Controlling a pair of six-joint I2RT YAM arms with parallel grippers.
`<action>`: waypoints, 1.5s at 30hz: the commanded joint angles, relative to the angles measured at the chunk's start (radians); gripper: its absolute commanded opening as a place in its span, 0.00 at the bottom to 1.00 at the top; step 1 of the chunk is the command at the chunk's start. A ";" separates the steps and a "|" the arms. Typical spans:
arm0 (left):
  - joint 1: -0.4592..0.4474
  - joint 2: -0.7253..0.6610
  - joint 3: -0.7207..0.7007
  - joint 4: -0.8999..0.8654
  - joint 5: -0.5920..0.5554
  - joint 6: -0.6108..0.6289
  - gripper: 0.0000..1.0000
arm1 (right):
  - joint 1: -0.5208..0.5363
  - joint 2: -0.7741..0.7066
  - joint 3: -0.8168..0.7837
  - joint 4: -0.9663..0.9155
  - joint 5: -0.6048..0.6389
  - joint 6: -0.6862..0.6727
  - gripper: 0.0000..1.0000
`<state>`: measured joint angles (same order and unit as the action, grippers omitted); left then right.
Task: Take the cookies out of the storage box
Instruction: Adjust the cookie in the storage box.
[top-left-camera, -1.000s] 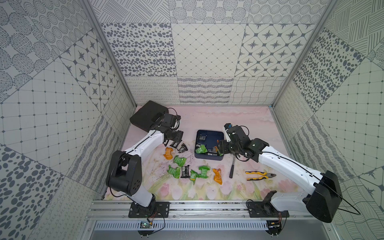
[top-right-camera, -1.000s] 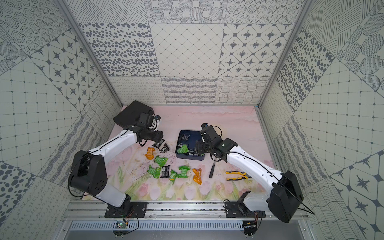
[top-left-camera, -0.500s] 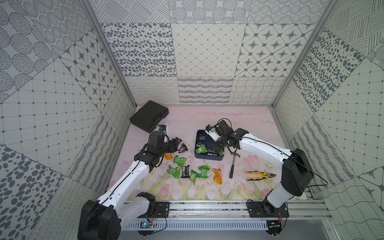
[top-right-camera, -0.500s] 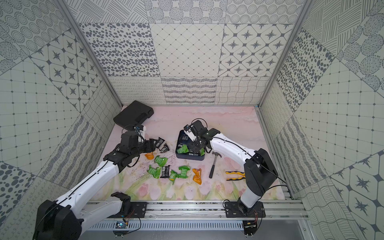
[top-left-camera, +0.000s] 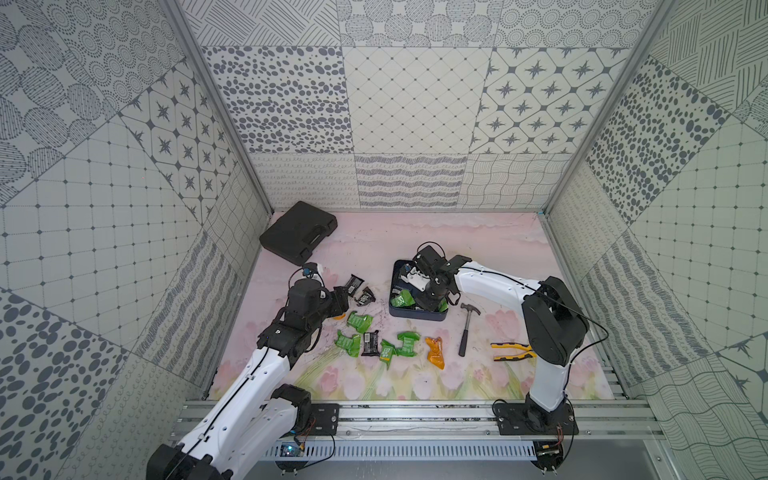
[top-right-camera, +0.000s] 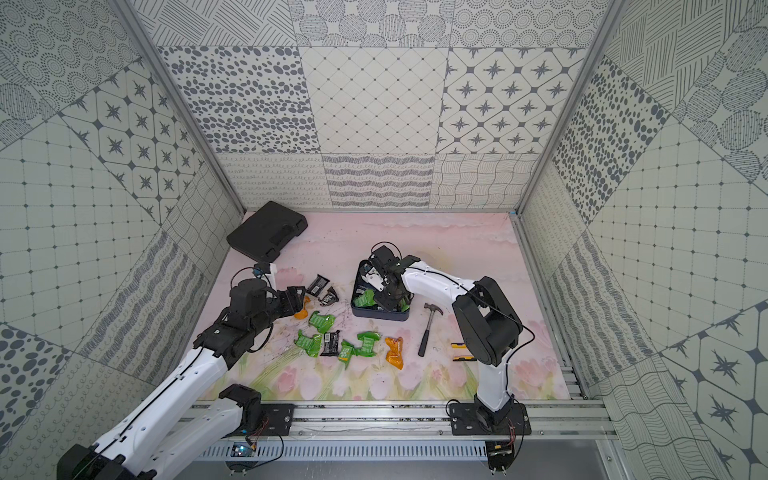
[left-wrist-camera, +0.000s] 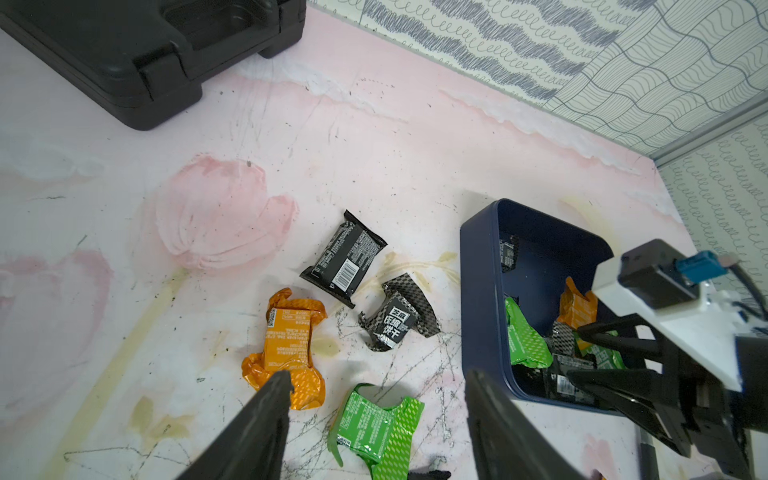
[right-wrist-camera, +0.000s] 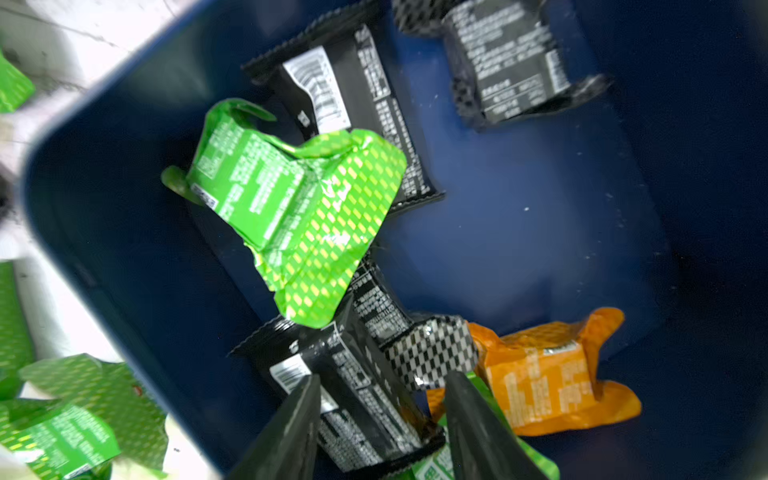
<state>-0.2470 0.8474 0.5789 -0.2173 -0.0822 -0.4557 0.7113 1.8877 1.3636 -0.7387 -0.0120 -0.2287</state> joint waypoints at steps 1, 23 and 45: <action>0.010 -0.005 0.002 0.001 -0.036 -0.030 0.70 | 0.004 0.032 0.038 0.003 0.008 -0.032 0.52; 0.012 -0.013 0.015 -0.017 -0.078 -0.062 0.71 | 0.002 0.005 0.078 0.085 0.149 0.105 0.60; 0.012 -0.026 0.006 -0.014 -0.059 -0.072 0.70 | -0.027 0.073 0.121 -0.074 -0.085 -0.017 0.51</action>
<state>-0.2466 0.8337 0.5804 -0.2295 -0.1410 -0.5236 0.7021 1.9266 1.4464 -0.7872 -0.0246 -0.2302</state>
